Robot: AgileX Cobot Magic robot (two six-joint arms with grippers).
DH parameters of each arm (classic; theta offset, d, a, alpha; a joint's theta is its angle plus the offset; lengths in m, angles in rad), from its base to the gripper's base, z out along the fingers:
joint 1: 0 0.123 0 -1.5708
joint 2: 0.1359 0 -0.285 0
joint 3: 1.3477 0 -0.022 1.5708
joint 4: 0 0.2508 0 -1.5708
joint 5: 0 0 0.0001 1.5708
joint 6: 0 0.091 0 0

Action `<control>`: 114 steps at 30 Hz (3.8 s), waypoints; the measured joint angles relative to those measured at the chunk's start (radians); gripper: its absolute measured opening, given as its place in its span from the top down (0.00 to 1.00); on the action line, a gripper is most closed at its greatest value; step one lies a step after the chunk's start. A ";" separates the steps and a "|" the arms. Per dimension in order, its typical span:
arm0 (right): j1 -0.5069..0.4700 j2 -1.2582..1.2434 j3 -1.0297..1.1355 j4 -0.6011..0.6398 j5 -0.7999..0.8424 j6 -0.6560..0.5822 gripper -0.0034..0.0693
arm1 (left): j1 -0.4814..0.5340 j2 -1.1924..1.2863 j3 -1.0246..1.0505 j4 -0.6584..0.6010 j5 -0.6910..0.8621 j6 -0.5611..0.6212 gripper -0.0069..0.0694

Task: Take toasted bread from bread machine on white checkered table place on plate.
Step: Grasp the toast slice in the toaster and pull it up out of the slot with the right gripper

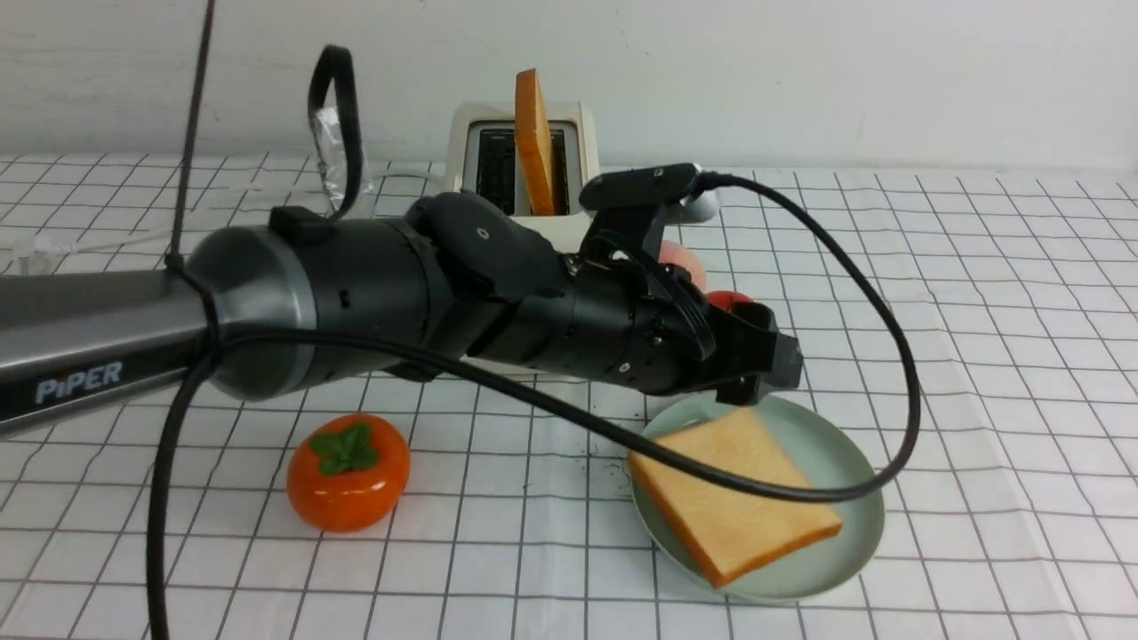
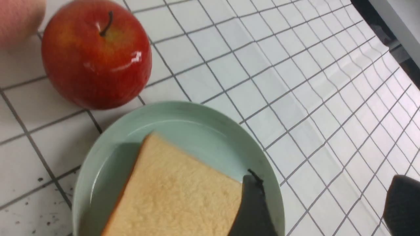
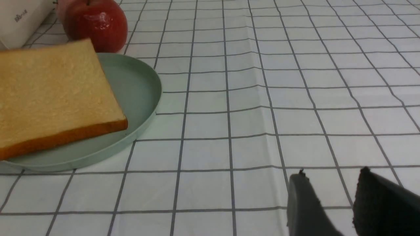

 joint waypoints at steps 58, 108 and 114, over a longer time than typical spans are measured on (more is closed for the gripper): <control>0.086 0.796 -0.915 0.567 0.660 -0.163 0.83 | 0.000 -1.645 1.100 0.617 -0.148 -0.338 0.93; 0.672 2.411 -2.585 -0.407 0.457 0.502 0.61 | 0.000 -1.645 1.100 0.611 -0.154 -0.338 0.90; 0.672 2.413 -2.585 -0.386 0.444 0.502 0.81 | 0.000 -1.645 1.100 0.611 -0.154 -0.338 0.90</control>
